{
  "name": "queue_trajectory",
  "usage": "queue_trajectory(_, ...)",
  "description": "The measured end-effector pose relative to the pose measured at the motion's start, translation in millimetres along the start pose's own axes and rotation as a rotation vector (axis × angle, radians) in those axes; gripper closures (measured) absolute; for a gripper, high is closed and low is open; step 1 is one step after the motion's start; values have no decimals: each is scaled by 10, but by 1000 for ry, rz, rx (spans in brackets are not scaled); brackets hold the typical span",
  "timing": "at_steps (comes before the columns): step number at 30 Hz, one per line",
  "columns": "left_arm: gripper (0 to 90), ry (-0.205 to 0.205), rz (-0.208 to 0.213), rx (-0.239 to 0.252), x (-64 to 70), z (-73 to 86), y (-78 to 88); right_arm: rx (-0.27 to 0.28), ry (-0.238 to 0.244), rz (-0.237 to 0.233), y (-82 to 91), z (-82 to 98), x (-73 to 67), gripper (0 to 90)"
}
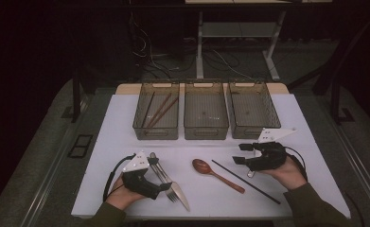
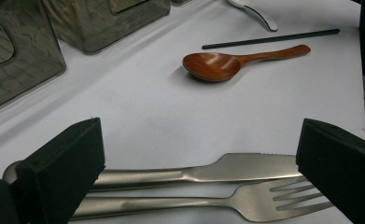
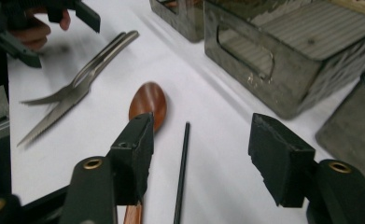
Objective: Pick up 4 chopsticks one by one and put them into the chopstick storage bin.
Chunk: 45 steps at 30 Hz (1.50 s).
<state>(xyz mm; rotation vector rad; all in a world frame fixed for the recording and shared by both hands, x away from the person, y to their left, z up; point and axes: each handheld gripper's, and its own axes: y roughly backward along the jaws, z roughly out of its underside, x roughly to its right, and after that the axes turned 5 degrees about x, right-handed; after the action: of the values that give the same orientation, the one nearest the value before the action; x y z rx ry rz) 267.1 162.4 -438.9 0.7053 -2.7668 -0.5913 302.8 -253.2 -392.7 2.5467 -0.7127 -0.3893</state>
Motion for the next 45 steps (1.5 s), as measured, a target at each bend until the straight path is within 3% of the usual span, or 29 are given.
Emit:
queue_trajectory(15,5,-6,4,-7,7,0,-15,-62,-24,32,226,344,-51,589)
queue_trajectory(26,5,-6,8,-12,8,2,-18,-154,-34,30,278,617,-116,708)
queue_trajectory(39,5,-6,8,-12,15,5,-25,-241,-10,36,280,752,-179,783)
queue_trajectory(45,5,-8,11,-13,17,5,-27,-254,-3,35,259,765,-183,804)
